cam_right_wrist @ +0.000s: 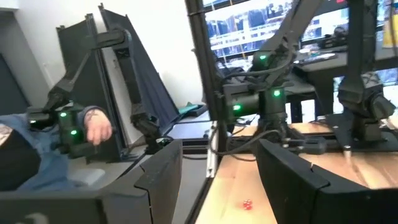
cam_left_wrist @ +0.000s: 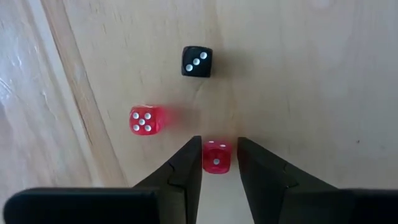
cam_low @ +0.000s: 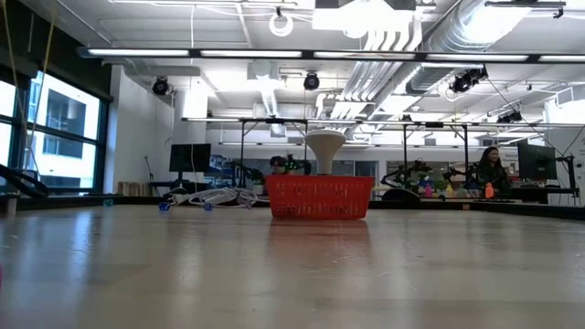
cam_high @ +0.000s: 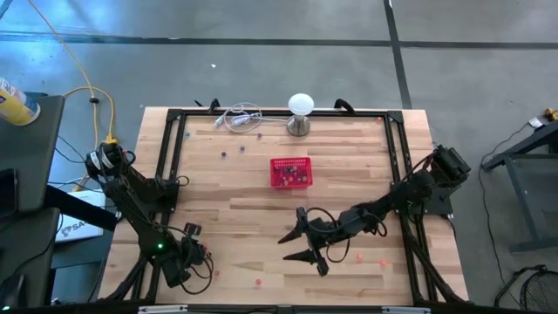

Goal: Pick & Place Dice
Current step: Put the left pink dice into the bin

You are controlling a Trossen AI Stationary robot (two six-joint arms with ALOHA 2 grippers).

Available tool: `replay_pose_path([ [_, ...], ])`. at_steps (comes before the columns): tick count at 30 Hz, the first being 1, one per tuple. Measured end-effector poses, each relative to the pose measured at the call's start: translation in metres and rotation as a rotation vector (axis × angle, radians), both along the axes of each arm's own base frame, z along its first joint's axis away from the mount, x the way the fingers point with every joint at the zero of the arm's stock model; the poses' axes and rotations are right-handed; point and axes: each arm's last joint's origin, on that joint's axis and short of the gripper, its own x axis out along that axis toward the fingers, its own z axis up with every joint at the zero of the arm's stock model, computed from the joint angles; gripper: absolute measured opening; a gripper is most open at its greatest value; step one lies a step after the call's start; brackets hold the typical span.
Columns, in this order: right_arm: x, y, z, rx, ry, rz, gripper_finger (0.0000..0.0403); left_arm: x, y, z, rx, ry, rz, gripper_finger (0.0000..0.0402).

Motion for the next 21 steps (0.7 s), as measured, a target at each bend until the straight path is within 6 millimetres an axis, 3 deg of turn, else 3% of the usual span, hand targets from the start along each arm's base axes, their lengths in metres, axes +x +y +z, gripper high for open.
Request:
replay_pose_path([
  [9,-0.017,0.03,0.0,-0.041,-0.017,0.092,0.0195,0.0,-0.001,-0.014,0.031,0.034,0.034,0.009],
  [14,-0.022,0.036,0.0,-0.129,-0.055,0.107,0.0195,0.003,0.002,-0.01,0.01,0.034,0.049,0.0051],
  [18,-0.021,0.035,-0.003,-0.208,-0.062,0.082,0.0195,0.013,0.015,0.007,-0.005,0.091,0.11,0.0041],
  [21,-0.019,0.033,-0.008,-0.248,-0.006,0.013,0.0195,0.027,0.027,0.036,-0.03,0.065,0.151,0.0041],
])
